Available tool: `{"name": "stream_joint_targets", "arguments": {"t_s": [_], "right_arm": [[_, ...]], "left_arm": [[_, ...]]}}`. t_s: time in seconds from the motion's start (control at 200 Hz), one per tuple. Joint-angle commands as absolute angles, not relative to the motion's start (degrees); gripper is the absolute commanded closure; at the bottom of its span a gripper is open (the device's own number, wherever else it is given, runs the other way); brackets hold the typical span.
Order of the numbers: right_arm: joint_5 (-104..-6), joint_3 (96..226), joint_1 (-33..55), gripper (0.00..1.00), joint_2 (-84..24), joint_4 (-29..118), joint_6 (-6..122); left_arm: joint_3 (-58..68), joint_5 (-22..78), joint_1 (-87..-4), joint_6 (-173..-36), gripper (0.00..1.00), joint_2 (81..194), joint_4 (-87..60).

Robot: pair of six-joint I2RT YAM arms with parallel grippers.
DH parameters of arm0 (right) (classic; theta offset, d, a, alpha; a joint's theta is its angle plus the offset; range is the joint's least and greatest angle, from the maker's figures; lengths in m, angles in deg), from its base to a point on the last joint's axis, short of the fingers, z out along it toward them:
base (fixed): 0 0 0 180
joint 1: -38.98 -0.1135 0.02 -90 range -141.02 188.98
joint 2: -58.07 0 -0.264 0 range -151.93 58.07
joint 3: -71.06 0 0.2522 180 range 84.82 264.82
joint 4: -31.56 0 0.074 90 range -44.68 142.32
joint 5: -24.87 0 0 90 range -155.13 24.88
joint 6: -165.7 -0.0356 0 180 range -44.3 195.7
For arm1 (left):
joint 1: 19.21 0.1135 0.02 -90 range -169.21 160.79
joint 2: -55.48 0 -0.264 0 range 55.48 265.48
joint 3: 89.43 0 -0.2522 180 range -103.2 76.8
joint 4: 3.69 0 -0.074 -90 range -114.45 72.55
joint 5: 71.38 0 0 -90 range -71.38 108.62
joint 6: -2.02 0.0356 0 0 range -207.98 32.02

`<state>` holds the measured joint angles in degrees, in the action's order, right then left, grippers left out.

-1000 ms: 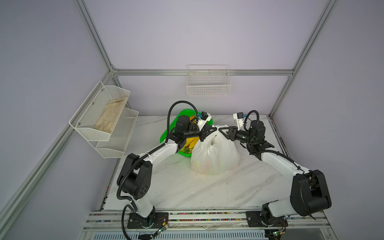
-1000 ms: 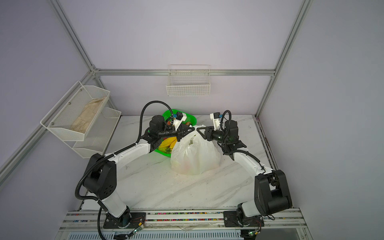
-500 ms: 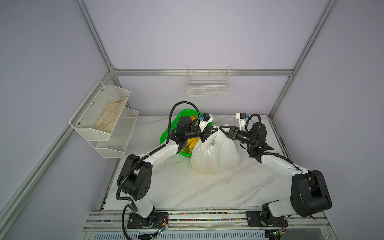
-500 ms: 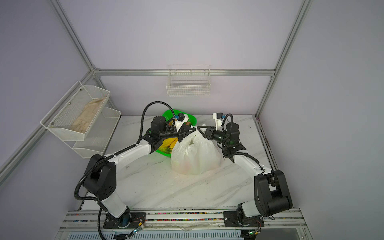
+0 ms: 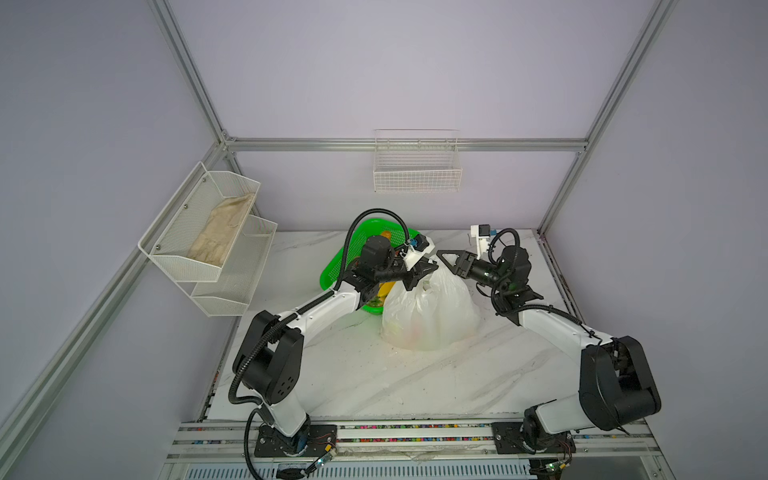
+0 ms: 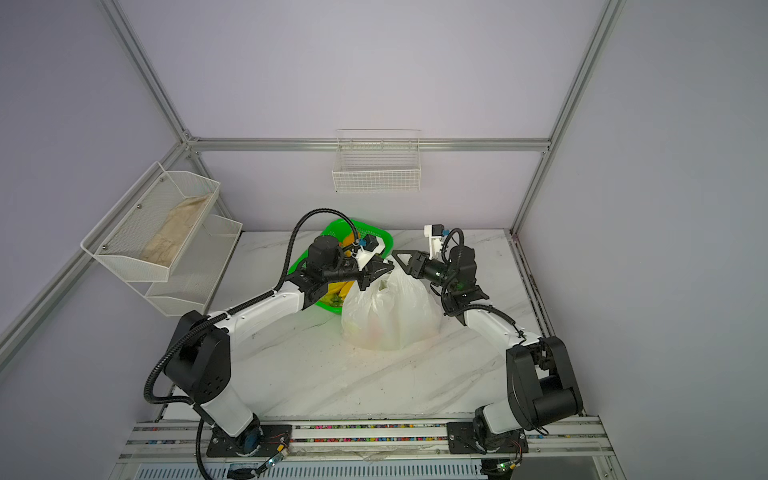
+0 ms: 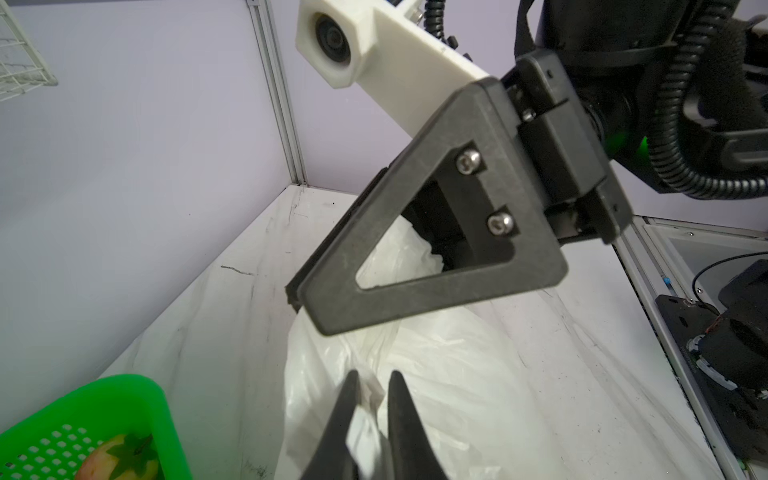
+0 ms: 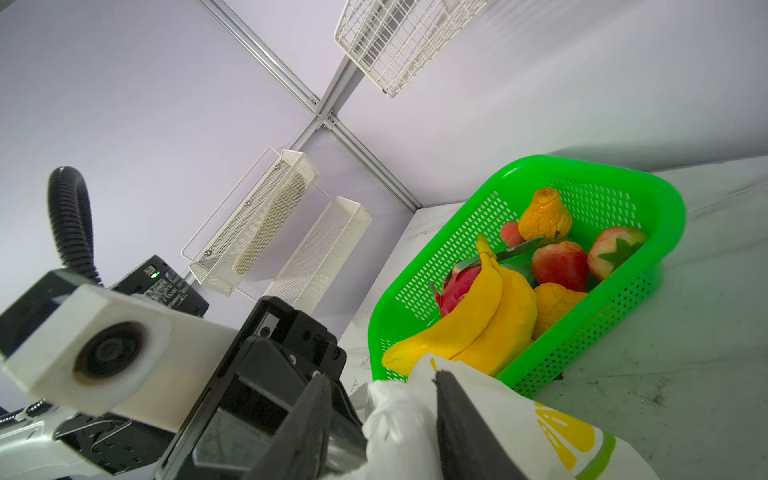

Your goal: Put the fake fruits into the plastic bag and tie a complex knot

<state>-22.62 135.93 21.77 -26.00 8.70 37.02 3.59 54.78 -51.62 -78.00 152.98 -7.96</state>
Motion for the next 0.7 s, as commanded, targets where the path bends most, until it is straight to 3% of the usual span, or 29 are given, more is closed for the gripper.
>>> {"name": "stream_joint_targets", "arguments": {"t_s": [0.0, 0.11, 0.275, 0.385, 0.69], "right_arm": [[-23.86, 136.58, 21.23, 0.59, -27.05, 7.59, 37.46], [-24.49, 136.73, 21.20, 0.66, -27.50, 8.63, 38.91], [-24.74, 137.57, 21.22, 0.90, -27.51, 10.24, 42.13], [-25.22, 138.57, 21.23, 1.00, -26.46, 13.20, 46.68], [-22.41, 139.71, 21.21, 1.00, -25.97, 16.05, 57.71]], "left_arm": [[3.76, 53.36, -52.08, -74.31, 0.84, 150.76, -9.22], [4.20, 53.11, -52.04, -73.61, 0.81, 150.50, -9.71], [4.39, 52.92, -52.14, -71.67, 0.76, 149.95, -12.28], [4.64, 53.07, -52.09, -69.36, 0.69, 149.06, -15.28], [3.47, 55.77, -51.65, -67.06, 0.51, 146.06, -21.57]]}}
